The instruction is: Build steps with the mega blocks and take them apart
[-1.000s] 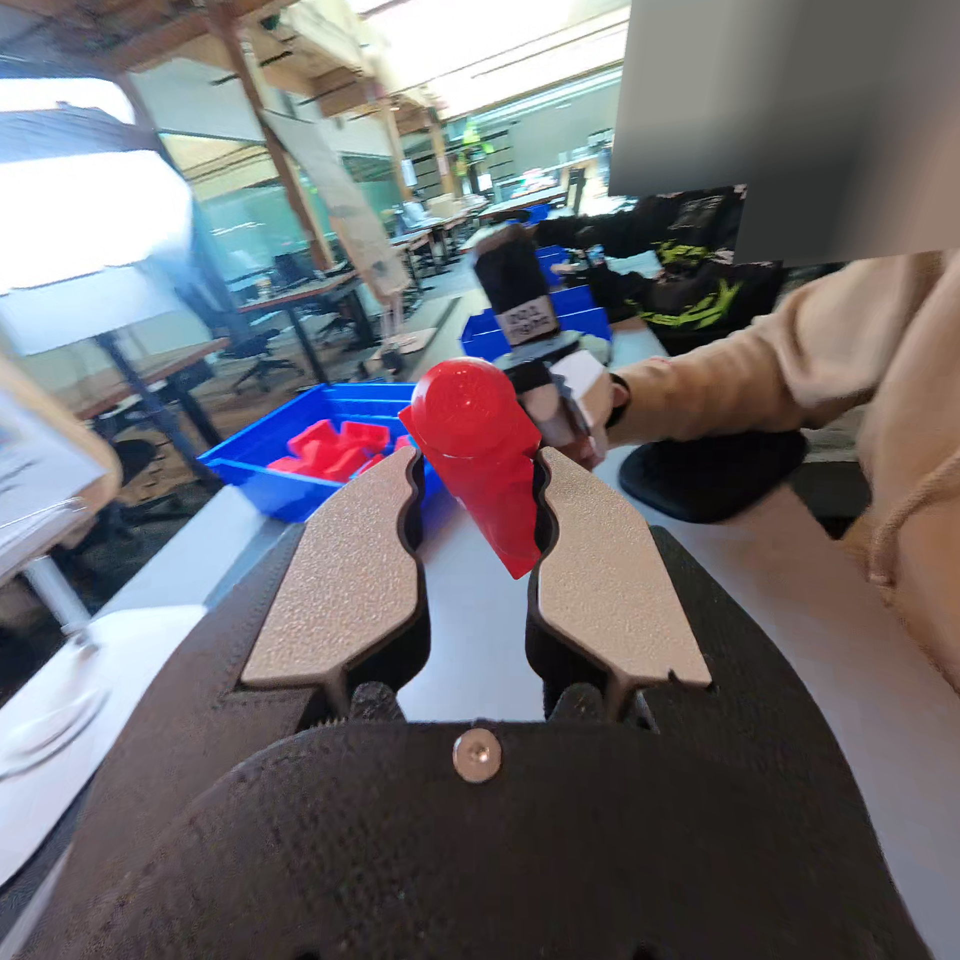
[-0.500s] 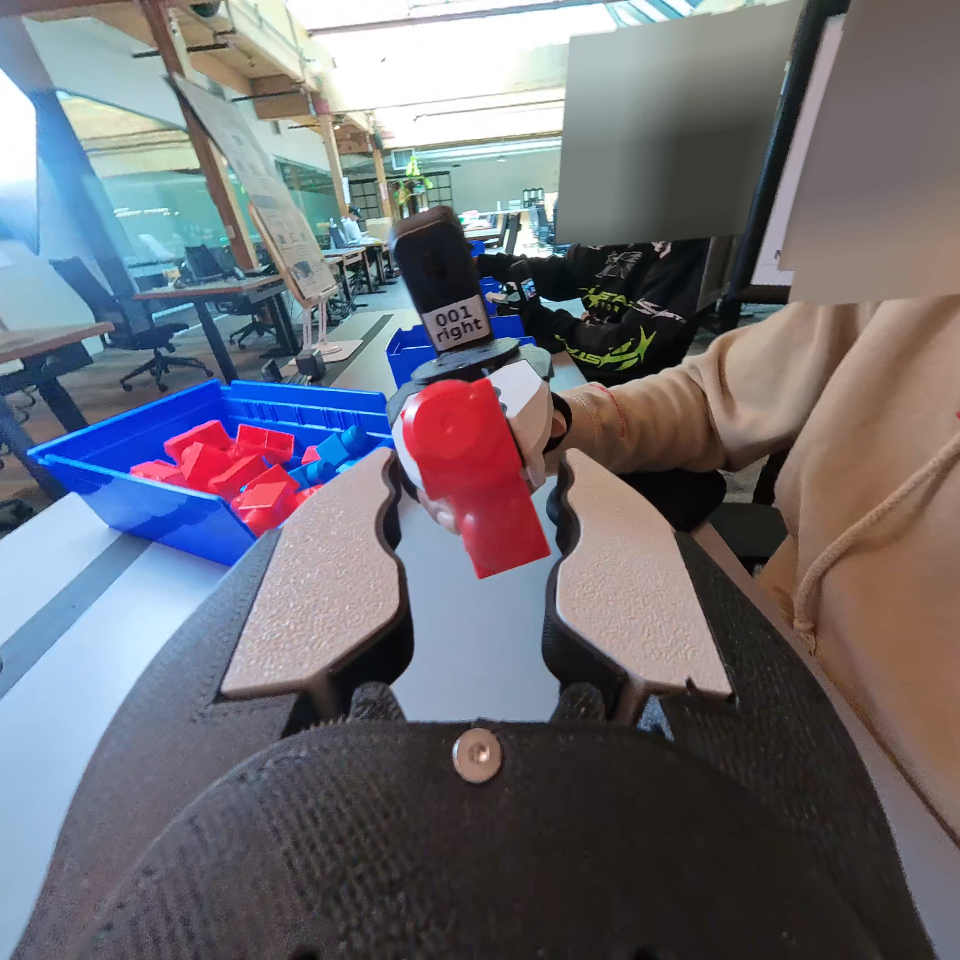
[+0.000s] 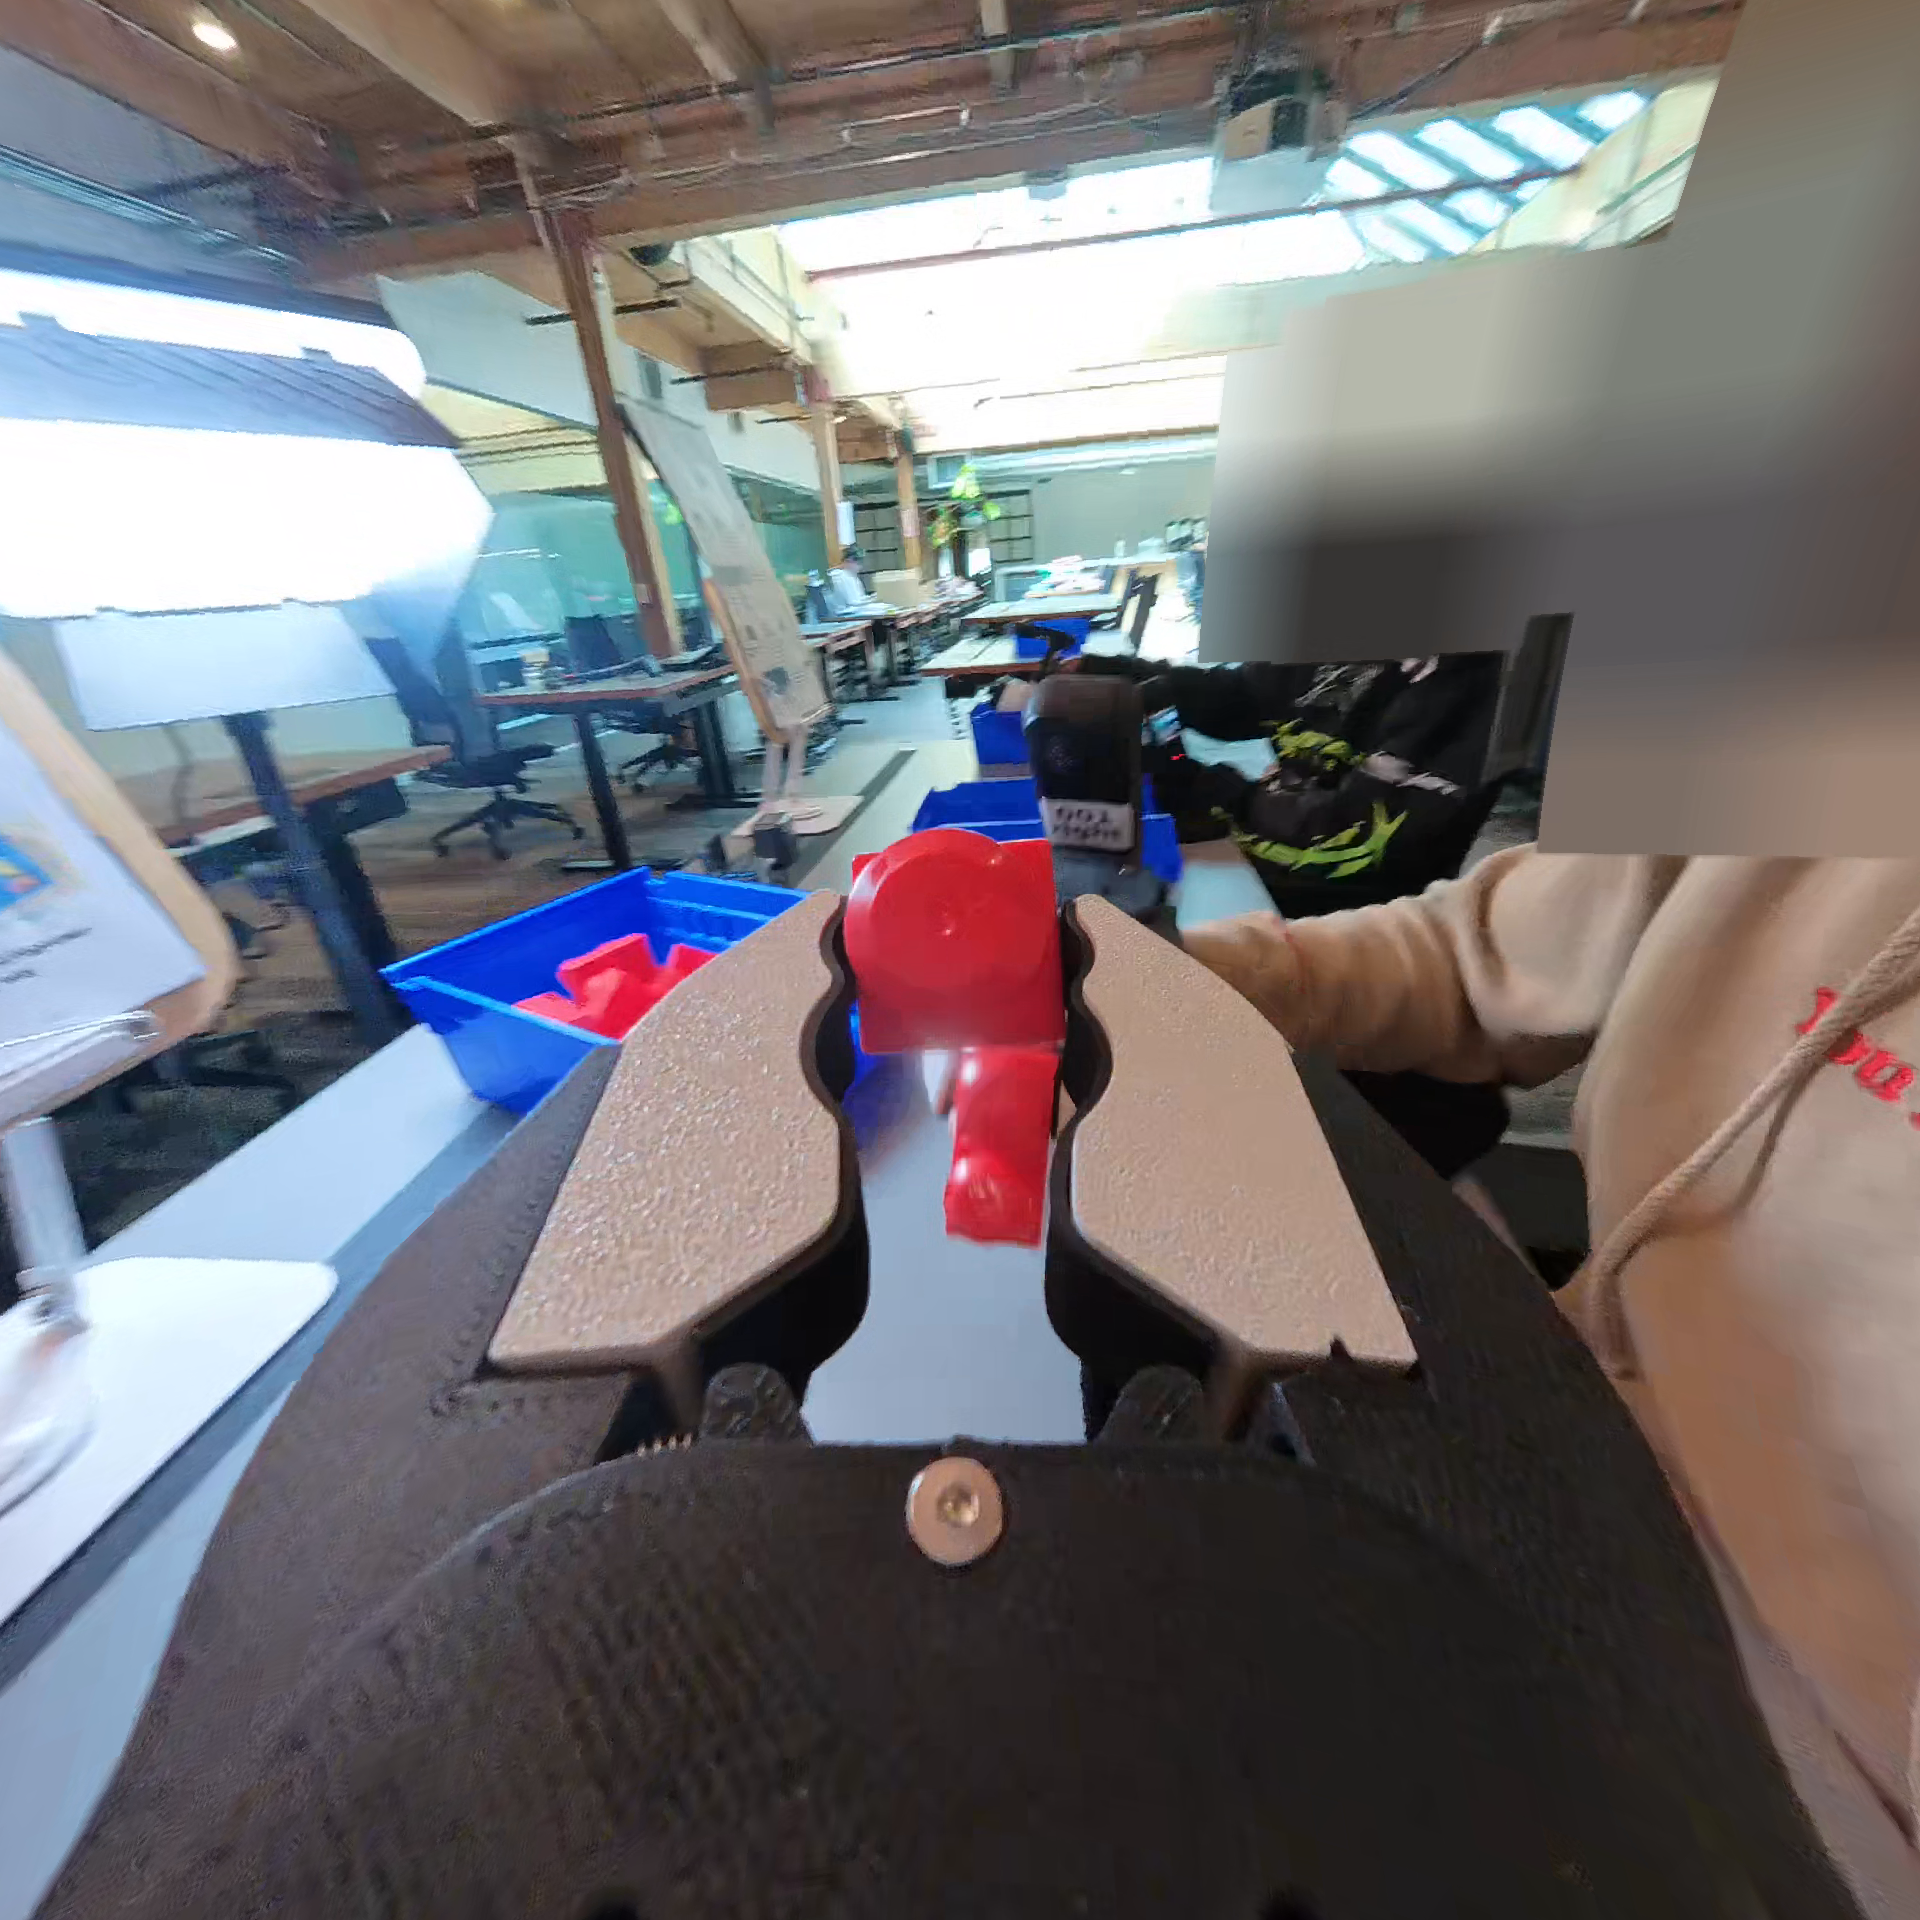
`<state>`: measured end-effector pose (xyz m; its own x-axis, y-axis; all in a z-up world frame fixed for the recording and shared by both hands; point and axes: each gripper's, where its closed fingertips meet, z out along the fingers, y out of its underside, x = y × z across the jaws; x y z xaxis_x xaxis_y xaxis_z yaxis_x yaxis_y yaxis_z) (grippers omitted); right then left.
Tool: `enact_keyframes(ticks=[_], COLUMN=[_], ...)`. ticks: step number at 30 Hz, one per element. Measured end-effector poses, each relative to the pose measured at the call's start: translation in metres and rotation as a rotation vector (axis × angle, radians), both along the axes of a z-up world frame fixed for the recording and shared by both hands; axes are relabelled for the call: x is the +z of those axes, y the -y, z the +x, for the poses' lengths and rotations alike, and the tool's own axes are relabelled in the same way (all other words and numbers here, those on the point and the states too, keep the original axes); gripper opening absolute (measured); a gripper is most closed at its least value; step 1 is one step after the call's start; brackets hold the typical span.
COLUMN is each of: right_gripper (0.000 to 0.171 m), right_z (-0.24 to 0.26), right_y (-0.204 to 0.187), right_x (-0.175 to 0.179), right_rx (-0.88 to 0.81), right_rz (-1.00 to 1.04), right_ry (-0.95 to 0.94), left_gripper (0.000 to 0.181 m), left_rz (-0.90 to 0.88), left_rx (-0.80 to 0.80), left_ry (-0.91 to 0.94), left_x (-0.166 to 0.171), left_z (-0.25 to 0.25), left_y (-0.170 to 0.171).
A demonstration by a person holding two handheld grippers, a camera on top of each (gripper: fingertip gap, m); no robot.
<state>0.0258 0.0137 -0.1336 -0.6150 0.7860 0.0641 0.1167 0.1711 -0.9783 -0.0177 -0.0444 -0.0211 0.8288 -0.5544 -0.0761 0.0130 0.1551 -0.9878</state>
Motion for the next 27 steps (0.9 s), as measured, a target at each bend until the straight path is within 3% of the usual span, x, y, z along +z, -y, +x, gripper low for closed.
enact_keyframes(ticks=[2,6,10,12,17,20,23,25,27], right_gripper=[0.037,0.037,0.037,0.037,0.037,0.038,0.051,0.052,0.053], right_z=[-0.008,-0.016,0.003,0.005,-0.016,-0.022,-0.017,-0.017,-0.023], right_y=[-0.028,-0.122,-0.257,-0.308,-0.393,-0.432,-0.453,-0.449,-0.421], right_x=[0.007,0.014,0.024,0.019,-0.011,-0.022,-0.03,-0.021,-0.001], right_rx=[-0.124,-0.51,-0.943,-0.988,-0.99,-1.043,-1.099,-1.112,-1.074], right_rz=[0.007,0.157,0.588,0.684,0.656,0.649,0.626,0.603,0.553], right_ry=[-0.03,-0.021,0.083,0.179,0.429,0.52,0.581,0.52,0.404], left_gripper=[0.038,0.037,0.037,0.038,0.038,0.038,0.038,0.038,0.038], left_rz=[-0.035,-0.221,-0.329,-0.344,-0.328,-0.347,-0.34,-0.336,-0.333], left_rx=[0.042,0.096,0.146,0.136,0.133,0.139,0.143,0.143,0.137], left_ry=[-0.034,-0.089,-0.081,-0.092,-0.126,-0.128,-0.142,-0.149,-0.143], left_x=[-0.014,-0.091,-0.141,-0.145,-0.15,-0.157,-0.157,-0.157,-0.157], left_z=[-0.003,0.003,0.0,0.002,0.006,0.005,0.006,0.007,0.008], left_y=[0.002,-0.004,-0.007,-0.008,-0.007,-0.007,-0.007,-0.007,-0.007])
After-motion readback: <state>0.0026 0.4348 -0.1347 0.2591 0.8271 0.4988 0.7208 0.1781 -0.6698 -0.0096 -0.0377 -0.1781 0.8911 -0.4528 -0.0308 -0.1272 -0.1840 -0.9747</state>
